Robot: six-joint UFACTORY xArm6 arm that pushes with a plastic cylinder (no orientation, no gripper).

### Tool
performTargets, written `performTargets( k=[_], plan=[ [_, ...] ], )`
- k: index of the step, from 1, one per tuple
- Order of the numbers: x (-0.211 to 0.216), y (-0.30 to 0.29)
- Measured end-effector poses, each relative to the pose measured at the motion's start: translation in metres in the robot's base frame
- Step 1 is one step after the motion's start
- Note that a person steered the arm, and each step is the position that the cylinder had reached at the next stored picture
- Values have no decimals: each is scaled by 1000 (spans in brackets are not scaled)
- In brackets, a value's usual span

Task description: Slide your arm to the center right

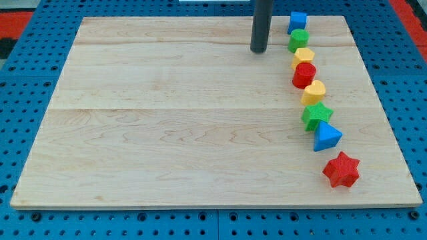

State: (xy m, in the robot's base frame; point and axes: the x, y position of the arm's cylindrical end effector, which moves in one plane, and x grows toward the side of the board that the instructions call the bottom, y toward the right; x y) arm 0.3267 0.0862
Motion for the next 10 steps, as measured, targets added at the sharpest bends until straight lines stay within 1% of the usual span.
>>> performTargets(
  k=[1,3,4,6,8,9,10],
  plan=[
    [85,1],
    [233,1],
    [290,20],
    [291,51],
    [291,170],
    [262,173],
    [256,186]
  ],
)
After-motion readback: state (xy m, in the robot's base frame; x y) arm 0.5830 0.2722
